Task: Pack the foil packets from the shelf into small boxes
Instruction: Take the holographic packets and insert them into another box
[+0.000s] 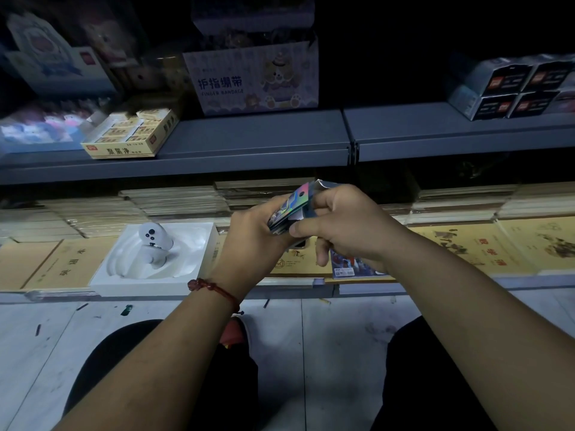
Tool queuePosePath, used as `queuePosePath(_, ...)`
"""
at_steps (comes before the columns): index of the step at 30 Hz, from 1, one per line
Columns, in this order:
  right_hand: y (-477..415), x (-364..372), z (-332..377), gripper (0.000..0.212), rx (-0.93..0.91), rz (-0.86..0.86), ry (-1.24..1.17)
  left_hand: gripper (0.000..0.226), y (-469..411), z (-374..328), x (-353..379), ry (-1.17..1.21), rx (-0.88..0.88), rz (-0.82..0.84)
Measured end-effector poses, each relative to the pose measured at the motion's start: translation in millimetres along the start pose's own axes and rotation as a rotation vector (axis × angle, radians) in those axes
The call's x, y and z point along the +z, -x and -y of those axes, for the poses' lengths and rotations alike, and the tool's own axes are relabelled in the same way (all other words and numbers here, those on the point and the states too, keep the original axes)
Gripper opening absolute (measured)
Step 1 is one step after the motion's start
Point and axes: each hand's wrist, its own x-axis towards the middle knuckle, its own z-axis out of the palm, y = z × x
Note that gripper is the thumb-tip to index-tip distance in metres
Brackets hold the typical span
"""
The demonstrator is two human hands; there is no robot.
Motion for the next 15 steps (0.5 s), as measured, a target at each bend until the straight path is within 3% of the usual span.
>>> queuePosePath(9, 1.9, 8.2, -1.0, 0.013, -0.047, 0.056, 0.048, 0.042, -1.8, 5.9, 0.3, -0.090, -0.005, 0.013)
queuePosePath(15, -7.0, 10.4, -7.6, 0.008, -0.072, -0.081, 0.169, 0.036, -1.9, -1.0, 1.5, 0.002, -0.064, 0.007)
